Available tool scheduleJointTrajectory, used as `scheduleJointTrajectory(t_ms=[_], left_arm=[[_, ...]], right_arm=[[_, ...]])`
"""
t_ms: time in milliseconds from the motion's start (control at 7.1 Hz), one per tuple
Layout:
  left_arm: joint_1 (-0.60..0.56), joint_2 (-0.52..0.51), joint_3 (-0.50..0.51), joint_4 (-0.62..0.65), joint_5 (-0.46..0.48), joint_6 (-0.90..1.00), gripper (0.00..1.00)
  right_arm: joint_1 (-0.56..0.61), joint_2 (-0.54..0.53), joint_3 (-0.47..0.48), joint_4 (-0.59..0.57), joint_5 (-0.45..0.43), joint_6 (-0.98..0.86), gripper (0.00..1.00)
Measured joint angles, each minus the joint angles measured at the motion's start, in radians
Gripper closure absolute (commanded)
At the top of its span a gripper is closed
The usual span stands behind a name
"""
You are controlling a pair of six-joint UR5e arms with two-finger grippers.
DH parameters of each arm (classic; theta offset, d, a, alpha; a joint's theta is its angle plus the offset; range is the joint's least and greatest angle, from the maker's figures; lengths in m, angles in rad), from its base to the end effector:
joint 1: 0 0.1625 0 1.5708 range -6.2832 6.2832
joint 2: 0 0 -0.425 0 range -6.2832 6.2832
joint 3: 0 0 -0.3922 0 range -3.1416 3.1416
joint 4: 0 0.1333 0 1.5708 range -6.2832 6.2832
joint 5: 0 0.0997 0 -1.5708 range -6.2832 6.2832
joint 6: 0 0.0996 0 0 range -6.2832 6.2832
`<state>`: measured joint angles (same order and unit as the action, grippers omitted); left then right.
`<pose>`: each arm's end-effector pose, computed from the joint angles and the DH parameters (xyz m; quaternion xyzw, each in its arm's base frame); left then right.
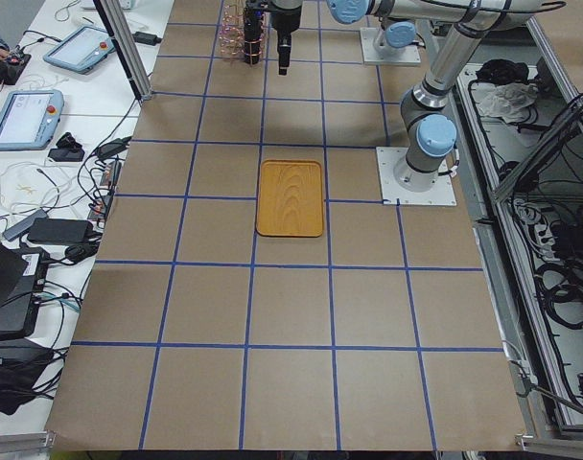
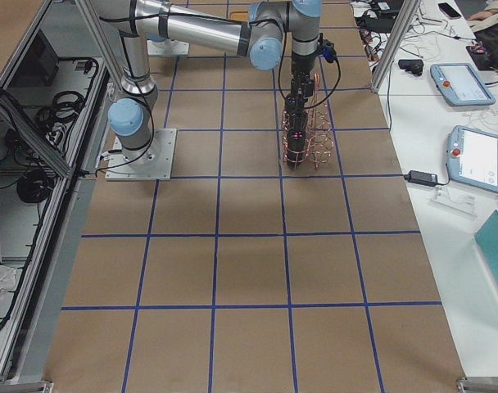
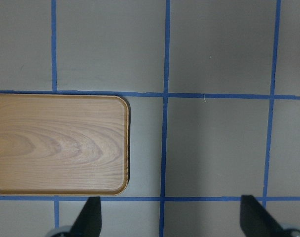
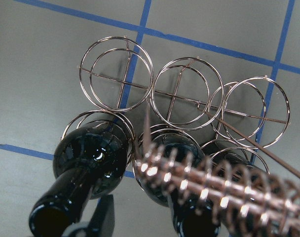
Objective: Take wine from basket and place on tray
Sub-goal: 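Descend the right gripper onto the nearest bottle neck and close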
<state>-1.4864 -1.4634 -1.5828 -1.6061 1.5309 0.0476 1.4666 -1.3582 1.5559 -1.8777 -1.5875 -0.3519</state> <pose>-0.0988 -0.4603 0.5291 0.0178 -0.9992 0.0313 0.0179 0.0702 -0.5947 0.4128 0.1229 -0.9909 0.0513 0.0205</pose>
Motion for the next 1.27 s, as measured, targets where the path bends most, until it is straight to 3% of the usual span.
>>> scheduleJointTrajectory(t_ms=[1268], left_arm=[[0.0, -0.001, 0.0, 0.0, 0.0, 0.0, 0.0]], right_arm=[[-0.002, 0.031, 0.01, 0.0, -0.025, 0.001, 0.22]])
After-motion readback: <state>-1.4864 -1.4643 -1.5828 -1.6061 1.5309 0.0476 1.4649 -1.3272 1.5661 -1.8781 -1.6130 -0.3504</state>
